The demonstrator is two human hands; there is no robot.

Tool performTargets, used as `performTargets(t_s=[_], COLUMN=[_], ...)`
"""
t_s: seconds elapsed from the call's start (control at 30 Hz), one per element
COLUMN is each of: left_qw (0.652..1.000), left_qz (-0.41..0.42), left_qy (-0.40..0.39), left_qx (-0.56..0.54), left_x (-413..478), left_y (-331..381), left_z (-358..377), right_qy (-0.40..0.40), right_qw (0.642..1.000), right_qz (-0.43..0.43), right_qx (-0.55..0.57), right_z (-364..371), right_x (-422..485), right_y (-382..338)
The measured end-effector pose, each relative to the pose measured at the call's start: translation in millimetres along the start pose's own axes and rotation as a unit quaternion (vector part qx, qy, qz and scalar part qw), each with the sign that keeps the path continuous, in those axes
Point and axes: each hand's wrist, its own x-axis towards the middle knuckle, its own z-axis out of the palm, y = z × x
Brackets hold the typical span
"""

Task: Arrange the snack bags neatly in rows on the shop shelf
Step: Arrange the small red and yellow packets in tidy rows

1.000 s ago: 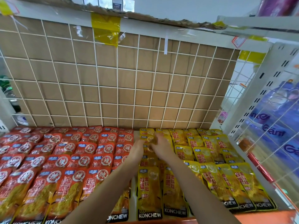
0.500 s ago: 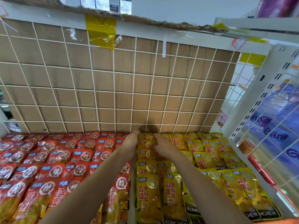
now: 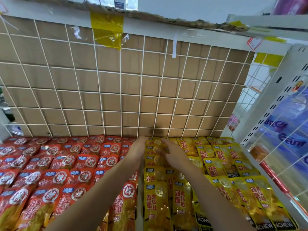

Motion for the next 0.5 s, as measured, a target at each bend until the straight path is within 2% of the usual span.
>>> performTargets(t_s=[0.17, 0.33, 0.5], left_qw=[0.998, 0.996, 0.996], left_qz=[0.021, 0.005, 0.000], left_qy=[-0.039, -0.089, -0.092], left_qx=[-0.053, -0.027, -0.011], left_x=[-36.0, -53.4, -57.3], left_y=[-18.9, -52.5, -82.8], left_z=[-7.0, -9.6, -11.5], right_qy=[-0.009, 0.004, -0.012], right_qw=[1.000, 0.990, 0.984], right_qz=[-0.025, -0.065, -0.075], right_qx=[0.016, -0.123, -0.159], right_z=[-7.5, -5.0, 1.8], right_x=[-36.5, -74.3, -96.2], right_y=[-1.2, -3.2, -1.4])
